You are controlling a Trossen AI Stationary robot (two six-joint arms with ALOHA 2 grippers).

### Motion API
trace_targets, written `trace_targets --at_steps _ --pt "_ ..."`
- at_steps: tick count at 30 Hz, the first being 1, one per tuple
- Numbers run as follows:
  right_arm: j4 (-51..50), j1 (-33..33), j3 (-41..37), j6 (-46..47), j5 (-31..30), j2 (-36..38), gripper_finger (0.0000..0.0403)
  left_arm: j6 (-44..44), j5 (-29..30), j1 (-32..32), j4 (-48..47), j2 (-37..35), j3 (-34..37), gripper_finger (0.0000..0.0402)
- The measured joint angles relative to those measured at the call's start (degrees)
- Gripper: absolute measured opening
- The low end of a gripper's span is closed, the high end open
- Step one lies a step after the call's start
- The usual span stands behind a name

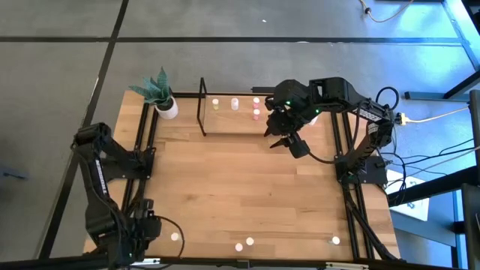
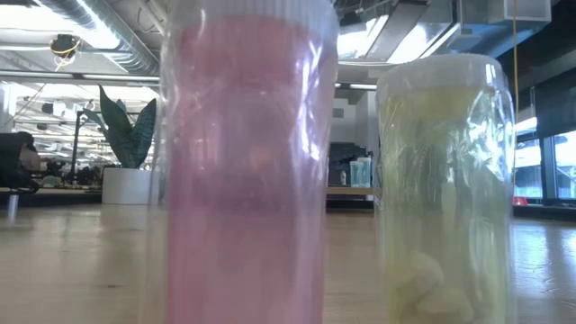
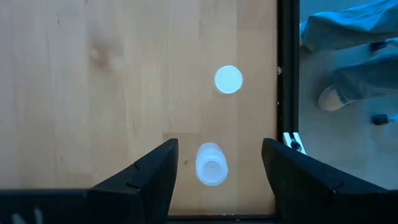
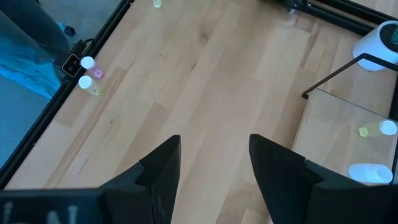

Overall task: Pick and place medicine bottles onto shelf by color
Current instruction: Put the bottom white pill bottle on the shelf aligned with other white pill bottle

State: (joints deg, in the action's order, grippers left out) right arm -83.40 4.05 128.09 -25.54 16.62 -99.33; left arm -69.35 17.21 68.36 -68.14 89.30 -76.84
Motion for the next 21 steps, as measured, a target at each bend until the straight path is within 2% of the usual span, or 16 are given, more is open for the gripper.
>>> trace_targets --at_steps 5,21 --pt "0.0 0.0 0.0 -0.07 0.0 0.0 0.0193 -0.73 -1.69 0.29 0.08 1.48 0.0 0.0226" --pt "0.0 0.0 0.0 -0.02 -0.03 0.0 0.0193 -2.51 -1.88 3.34 1.53 5.32 0.09 0.0226"
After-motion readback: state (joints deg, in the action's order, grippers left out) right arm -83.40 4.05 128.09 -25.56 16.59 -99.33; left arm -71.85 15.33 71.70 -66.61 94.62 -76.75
